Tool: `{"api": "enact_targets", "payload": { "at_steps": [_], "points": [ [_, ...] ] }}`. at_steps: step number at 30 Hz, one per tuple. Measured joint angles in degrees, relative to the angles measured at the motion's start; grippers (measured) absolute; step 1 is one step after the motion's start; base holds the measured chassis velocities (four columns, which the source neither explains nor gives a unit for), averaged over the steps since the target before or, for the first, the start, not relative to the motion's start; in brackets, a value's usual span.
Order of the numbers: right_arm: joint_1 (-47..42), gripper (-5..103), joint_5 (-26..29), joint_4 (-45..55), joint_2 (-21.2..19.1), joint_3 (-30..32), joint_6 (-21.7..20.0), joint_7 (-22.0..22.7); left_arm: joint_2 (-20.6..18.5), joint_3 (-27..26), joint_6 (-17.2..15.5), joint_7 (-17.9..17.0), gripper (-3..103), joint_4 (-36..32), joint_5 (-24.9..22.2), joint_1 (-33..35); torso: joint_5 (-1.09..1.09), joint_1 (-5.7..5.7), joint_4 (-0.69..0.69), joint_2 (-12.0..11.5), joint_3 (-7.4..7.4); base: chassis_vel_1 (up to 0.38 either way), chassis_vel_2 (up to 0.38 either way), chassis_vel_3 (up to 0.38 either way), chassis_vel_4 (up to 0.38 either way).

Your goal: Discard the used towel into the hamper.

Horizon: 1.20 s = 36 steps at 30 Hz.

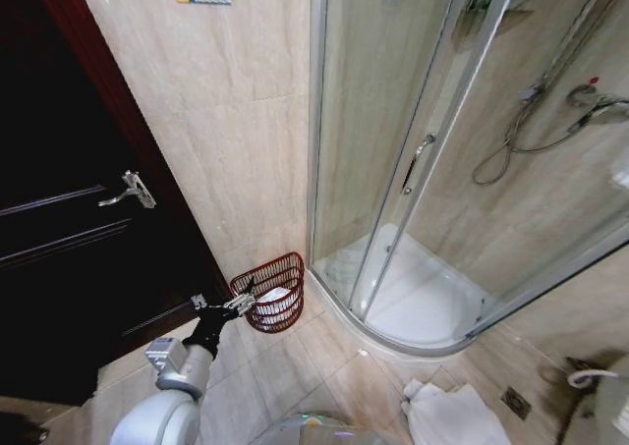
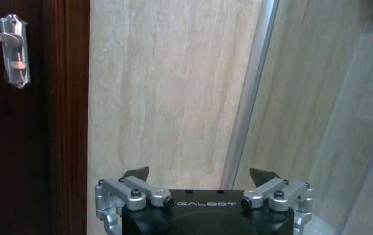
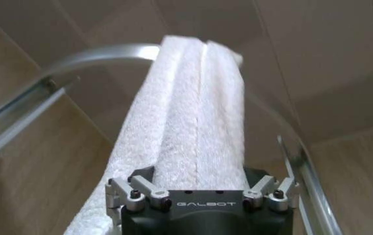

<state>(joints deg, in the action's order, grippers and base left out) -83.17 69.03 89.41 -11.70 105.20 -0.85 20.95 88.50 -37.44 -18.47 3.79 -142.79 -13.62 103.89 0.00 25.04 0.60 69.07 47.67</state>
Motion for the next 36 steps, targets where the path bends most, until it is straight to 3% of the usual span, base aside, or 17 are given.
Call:
{"api": "enact_targets", "payload": {
  "at_steps": [4,8,9,12,16,19,21,24,27,36],
  "points": [
    [0.11,81,8.88,-0.15,-0.33,0.09,-2.79,0.39,0.00,0.00,0.00,0.00,100,0.00,0.00,0.00,0.00,0.00,0.00,0.00,0.00,0.000,0.000,0.000,0.000],
    [0.41,72,13.08,0.16,-0.31,-0.01,-3.97,-0.72,0.00,0.00,0.00,0.00,100,0.00,0.00,0.00,0.00,0.00,0.00,0.00,0.00,0.000,0.000,0.000,0.000],
    [0.41,72,13.08,0.16,-0.31,-0.01,-3.97,-0.72,0.00,0.00,0.00,0.00,100,0.00,0.00,0.00,0.00,0.00,0.00,0.00,0.00,0.000,0.000,0.000,0.000],
    [0.30,55,13.51,0.63,0.05,-0.02,-4.04,-2.48,0.00,0.00,0.00,0.00,100,0.00,0.00,0.00,0.00,0.00,-0.01,0.00,0.00,0.000,0.000,0.000,0.000],
    [0.18,44,13.38,0.75,0.14,-0.02,-3.94,-3.05,0.00,0.00,0.00,0.00,100,0.00,0.00,0.00,0.00,0.00,0.00,0.00,0.00,0.000,0.000,0.000,0.000],
    [0.11,28,12.82,0.95,0.28,-0.05,-3.61,-3.64,0.00,0.00,0.00,0.00,100,0.00,0.00,0.00,0.00,0.00,0.00,0.00,0.00,0.000,0.000,0.000,0.000],
    [0.11,28,12.63,0.90,0.28,-0.01,-3.56,-3.88,0.00,0.00,0.00,0.00,100,0.00,0.00,0.00,0.00,0.00,0.00,0.00,0.00,0.000,0.000,0.000,0.000],
    [0.30,14,12.44,0.35,0.03,0.03,-3.30,-4.65,0.00,0.00,0.00,0.00,100,0.00,0.00,0.00,0.01,0.00,0.00,0.00,0.00,0.000,0.000,0.000,0.000],
    [0.56,10,12.43,0.29,-0.08,-0.07,-3.22,-5.09,0.00,0.00,0.00,0.00,100,0.00,0.00,0.00,0.00,0.00,0.00,0.00,0.00,0.000,0.000,0.000,0.000],
    [2.56,10,12.29,1.90,0.93,-2.01,-2.69,-6.40,0.00,0.00,0.00,0.00,100,0.00,0.00,0.00,-0.02,0.00,0.01,0.00,0.00,0.000,0.000,0.000,0.000]
  ]
}}
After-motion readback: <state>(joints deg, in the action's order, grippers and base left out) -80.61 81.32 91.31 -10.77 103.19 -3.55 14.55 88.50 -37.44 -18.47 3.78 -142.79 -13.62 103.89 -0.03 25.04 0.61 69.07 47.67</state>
